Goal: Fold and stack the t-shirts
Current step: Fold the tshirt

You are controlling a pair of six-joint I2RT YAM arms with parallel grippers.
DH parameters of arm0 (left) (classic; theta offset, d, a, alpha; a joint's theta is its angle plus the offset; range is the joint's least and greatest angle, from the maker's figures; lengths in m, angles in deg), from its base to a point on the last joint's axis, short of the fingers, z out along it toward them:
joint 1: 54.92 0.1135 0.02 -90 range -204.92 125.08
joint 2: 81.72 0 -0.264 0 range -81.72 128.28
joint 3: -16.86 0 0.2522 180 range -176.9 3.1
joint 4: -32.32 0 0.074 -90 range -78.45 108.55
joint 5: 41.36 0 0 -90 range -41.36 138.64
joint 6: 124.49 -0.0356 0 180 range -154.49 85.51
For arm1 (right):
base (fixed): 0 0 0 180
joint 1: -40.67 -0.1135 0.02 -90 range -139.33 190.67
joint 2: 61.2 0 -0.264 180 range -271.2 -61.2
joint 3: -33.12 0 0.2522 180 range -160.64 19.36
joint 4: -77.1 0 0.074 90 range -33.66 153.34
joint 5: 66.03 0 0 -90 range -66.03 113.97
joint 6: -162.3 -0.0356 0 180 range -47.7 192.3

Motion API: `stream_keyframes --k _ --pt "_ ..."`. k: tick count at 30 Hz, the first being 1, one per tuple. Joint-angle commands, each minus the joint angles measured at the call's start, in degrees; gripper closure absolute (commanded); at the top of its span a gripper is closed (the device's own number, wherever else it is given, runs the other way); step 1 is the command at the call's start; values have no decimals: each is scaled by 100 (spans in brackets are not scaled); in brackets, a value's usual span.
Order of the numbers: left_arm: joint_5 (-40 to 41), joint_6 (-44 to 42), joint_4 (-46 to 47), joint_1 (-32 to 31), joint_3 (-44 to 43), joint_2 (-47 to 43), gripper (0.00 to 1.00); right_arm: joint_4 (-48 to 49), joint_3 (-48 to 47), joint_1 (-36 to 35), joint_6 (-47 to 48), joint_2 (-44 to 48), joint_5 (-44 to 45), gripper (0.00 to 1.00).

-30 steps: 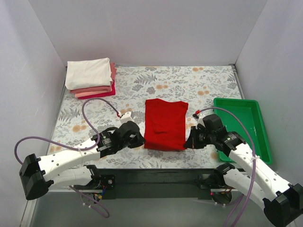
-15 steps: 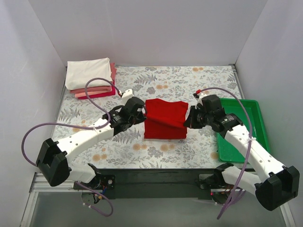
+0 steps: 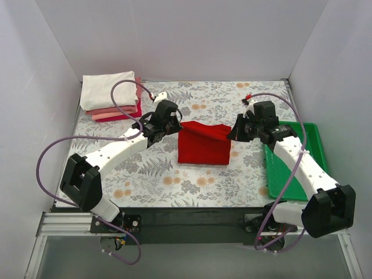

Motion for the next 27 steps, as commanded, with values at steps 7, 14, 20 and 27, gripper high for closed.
stream_keyframes --k 7,14,20,27 --pt "-110 -361 115 444 -677 590 100 415 -578 553 341 -699 -603 99" --pt "-216 -448 150 637 -1089 1170 100 802 -868 756 307 -1366 -947 99" --pt "-233 -431 141 769 -1537 1740 100 1354 -947 861 210 -1938 -1123 99" --pt "-242 -483 97 884 -2073 2443 100 1443 -1334 914 227 -2860 -975 99"
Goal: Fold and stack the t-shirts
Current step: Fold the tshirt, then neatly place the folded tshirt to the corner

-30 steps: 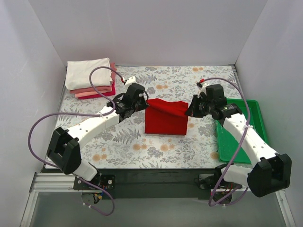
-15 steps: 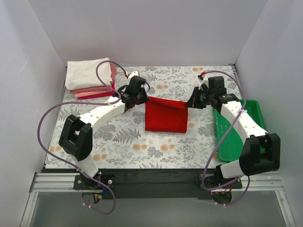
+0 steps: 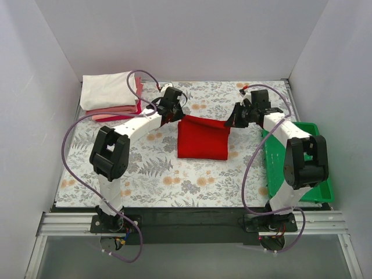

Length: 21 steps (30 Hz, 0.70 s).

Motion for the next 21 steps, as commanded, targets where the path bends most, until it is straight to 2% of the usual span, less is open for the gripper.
stream_keyframes --k 1,2,3,4,5,7,8,9,11,16,21 --pt "234 -156 -34 173 -461 245 100 248 -355 77 72 -297 147 99" --pt "252 -156 -69 200 -540 342 100 248 -408 86 98 -385 165 99" --pt "243 -156 -182 200 -750 517 89 257 -513 95 133 -560 122 99" --pt "269 -130 -270 209 -856 614 79 265 -583 112 177 -649 78 91" --pt "278 -86 -384 217 -1005 694 70 266 -654 121 178 -841 51 60" --pt "287 -59 -710 226 -1348 878 37 248 -943 139 204 -1009 -36 30" --pt "270 -59 -789 226 -1410 896 26 239 -1023 147 204 -1106 -115 2" --pt "252 -59 -859 226 -1437 888 20 239 -1084 148 213 -1124 -264 2" --pt "156 -50 -869 226 -1367 766 17 239 -1138 148 195 -1037 -379 2" --pt "-362 20 -694 226 -797 361 16 248 -770 148 195 -580 -292 2" --pt "-951 -208 -368 226 -23 36 15 415 293 147 178 307 -187 2"
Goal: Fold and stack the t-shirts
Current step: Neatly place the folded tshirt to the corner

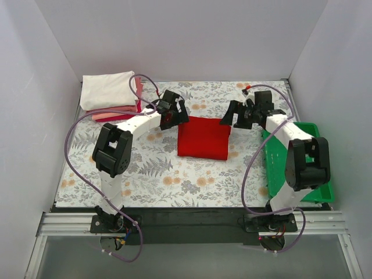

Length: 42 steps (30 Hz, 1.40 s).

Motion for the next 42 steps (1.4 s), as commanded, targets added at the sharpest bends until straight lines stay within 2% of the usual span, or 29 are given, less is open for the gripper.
stream_keyframes --k 1,6,15,19,23,26,27,30,31,33,34,37,42 --pt "-504 -276 202 -1 351 -570 15 185 598 -8 42 738 28 2" --pt "-706 -373 246 -1 668 -571 15 212 1695 1 51 1942 388 2" --pt "-1058 -619 282 -45 730 -114 14 203 2805 10 33 3534 1012 2" --pt "-630 -594 151 -211 669 71 15 194 3060 1 60 3938 1337 2" --pt "-215 -549 -122 -344 511 291 25 186 3271 1 33 4193 1373 2" --pt "-118 -497 -236 -405 475 449 40 186 3342 1 16 4351 1425 2" --pt "-48 -496 -254 -431 466 510 51 186 3385 1 25 4378 1478 2" --pt "22 -496 -333 -519 449 590 66 177 3447 10 33 4519 1566 2" --pt "110 -496 -351 -537 431 659 76 185 3473 1 42 4554 1592 2" --pt "216 -496 -491 -572 352 756 86 186 3517 10 86 4642 1715 2" --pt "364 -496 -561 -581 239 879 100 177 3570 10 112 4668 1759 2" --pt "724 -514 -843 -599 -16 968 100 177 3632 10 191 4739 1909 2" --pt "2490 -733 -853 -616 -193 722 100 159 3746 19 288 4897 2224 2"
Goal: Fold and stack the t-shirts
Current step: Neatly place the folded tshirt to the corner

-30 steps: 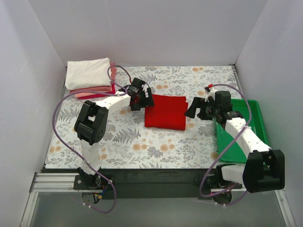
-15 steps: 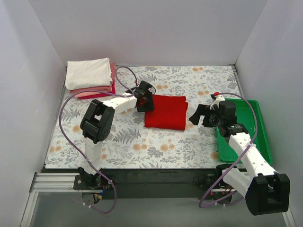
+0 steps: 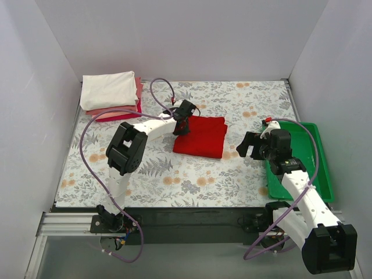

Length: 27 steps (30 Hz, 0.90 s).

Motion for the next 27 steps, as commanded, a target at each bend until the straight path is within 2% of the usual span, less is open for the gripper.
stream_keyframes --k 1,6,9,16,20,22,27 --pt "1783 -464 -422 79 -55 36 100 105 83 19 166 215 409 2" --pt "3004 -1247 96 96 -240 -158 100 105 162 19 403 470 628 2" --pt "3322 -2002 545 114 -371 -150 100 105 215 19 456 523 839 2" --pt "3499 -3777 1854 412 -600 -71 100 113 250 19 535 488 1147 2" --pt "3657 -5034 3204 553 -618 -9 100 140 224 19 553 269 1235 2" --pt "3701 -5656 3594 658 -644 9 100 148 215 27 553 190 1297 2" --pt "3763 -6476 4578 896 -864 79 100 192 215 27 553 -48 1394 2"
